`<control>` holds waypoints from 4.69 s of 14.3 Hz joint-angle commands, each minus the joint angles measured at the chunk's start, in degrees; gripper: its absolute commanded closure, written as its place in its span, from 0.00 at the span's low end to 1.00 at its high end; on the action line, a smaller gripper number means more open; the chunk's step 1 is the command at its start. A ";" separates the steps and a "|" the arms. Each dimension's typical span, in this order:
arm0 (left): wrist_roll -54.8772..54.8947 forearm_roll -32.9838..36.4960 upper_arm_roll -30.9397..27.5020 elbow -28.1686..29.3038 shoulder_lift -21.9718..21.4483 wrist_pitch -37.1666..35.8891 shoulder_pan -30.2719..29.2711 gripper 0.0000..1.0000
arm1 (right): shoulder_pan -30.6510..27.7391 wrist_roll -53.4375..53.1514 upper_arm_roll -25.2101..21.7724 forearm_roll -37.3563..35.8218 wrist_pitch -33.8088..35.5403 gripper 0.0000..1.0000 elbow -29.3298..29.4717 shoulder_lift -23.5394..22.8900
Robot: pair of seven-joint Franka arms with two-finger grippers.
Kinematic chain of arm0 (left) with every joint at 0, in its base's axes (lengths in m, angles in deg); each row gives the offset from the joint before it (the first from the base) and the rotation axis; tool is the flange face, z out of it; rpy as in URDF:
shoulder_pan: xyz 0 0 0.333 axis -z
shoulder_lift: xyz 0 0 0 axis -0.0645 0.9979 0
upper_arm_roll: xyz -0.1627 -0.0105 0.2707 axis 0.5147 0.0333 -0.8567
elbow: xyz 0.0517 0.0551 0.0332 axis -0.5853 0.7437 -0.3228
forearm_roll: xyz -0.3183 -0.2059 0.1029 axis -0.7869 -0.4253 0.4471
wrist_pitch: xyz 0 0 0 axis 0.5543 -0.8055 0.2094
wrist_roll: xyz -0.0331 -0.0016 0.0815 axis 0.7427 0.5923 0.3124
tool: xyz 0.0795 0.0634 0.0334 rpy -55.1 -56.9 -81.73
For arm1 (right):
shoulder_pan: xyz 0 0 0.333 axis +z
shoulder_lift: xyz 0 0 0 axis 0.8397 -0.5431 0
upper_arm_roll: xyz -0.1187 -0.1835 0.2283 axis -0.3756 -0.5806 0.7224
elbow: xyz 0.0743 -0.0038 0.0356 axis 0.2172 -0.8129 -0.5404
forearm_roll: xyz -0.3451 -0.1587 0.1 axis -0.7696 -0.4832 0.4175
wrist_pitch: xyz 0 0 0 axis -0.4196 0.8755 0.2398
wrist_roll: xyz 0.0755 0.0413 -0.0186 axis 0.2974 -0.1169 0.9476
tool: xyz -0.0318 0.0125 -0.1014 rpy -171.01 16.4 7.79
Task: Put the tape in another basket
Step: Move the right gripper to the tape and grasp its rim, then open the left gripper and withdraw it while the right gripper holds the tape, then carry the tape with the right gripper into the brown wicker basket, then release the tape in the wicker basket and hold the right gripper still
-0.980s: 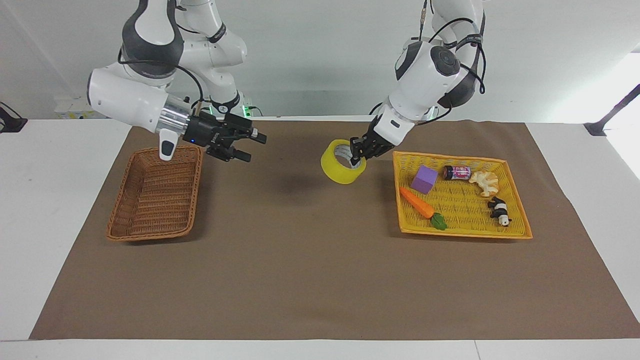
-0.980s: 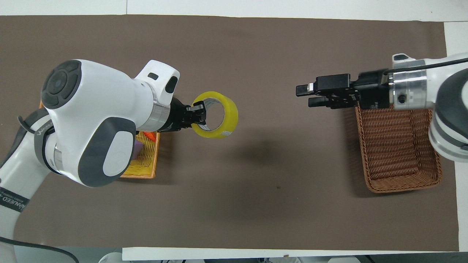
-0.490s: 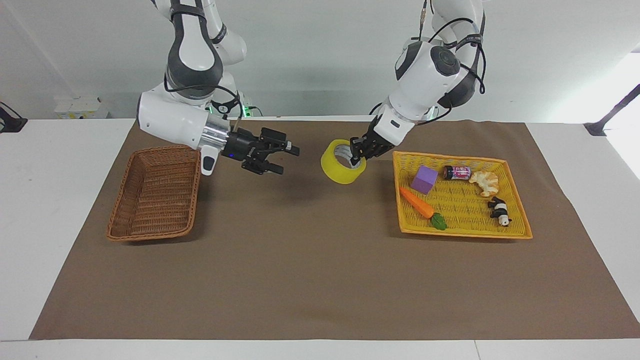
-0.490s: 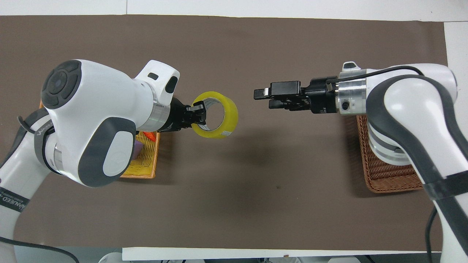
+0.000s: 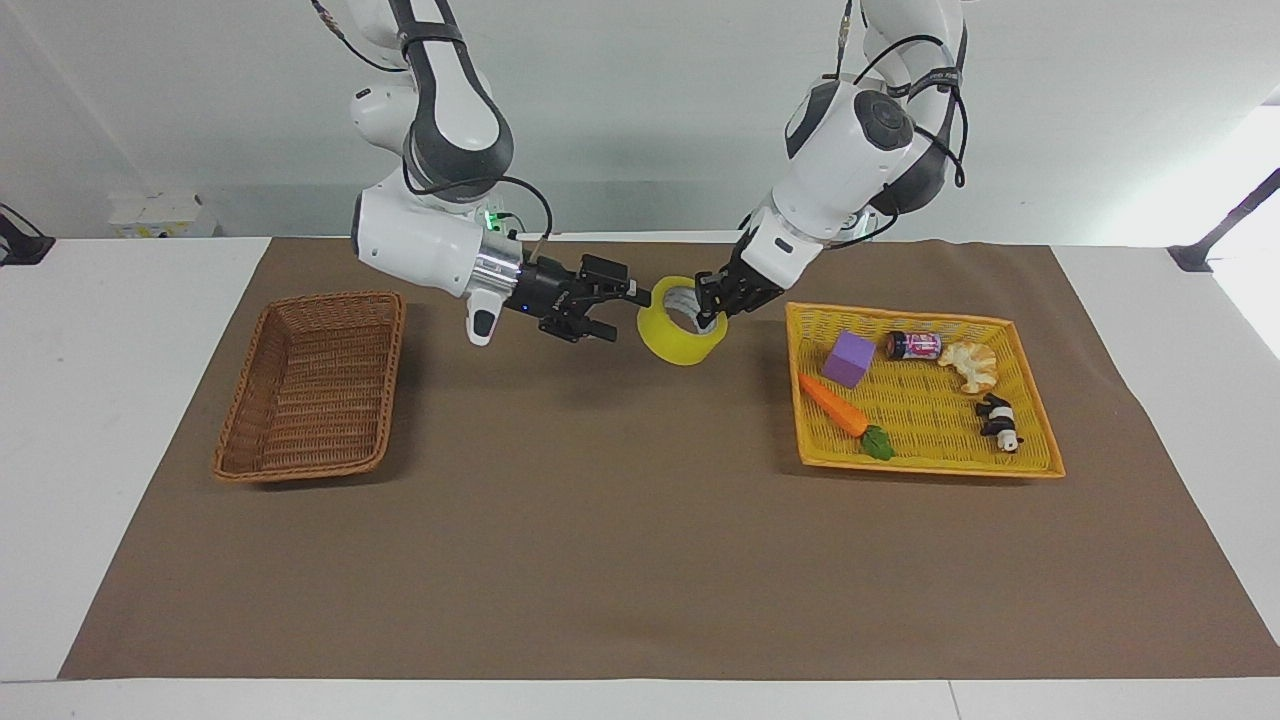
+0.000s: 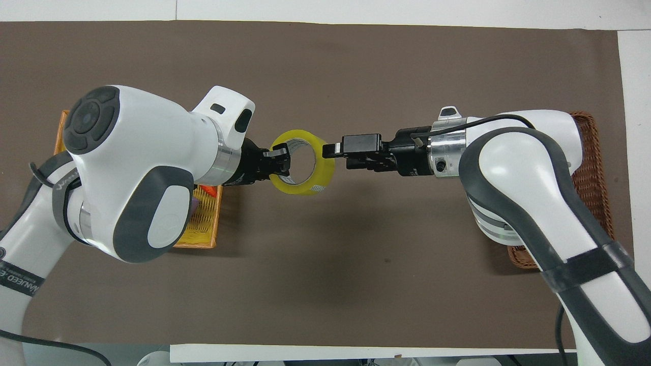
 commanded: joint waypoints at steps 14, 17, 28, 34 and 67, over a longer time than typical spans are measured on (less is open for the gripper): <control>-0.37 -0.40 -0.69 0.53 -1.26 -0.37 1.25 1.00 | 2.70 -0.53 -0.10 1.70 -3.66 0.20 -1.78 1.05; -0.37 -0.40 -0.69 0.70 -1.26 -0.37 1.25 1.00 | 2.61 -0.79 -0.10 1.70 -3.48 0.48 -1.69 1.05; -0.46 -0.13 -0.78 -0.69 -1.26 -1.85 1.51 0.37 | 1.73 -1.23 -0.10 1.70 -2.08 1.00 -1.51 1.05; 1.46 5.04 -2.89 -9.14 -2.49 -17.14 -8.29 0.01 | -7.91 0.78 -0.37 0.65 7.21 1.00 -1.51 1.40; 33.99 19.64 -3.15 -6.59 -3.02 -15.84 -28.81 0.01 | -53.99 35.42 -0.54 -34.95 28.87 1.00 3.76 -12.49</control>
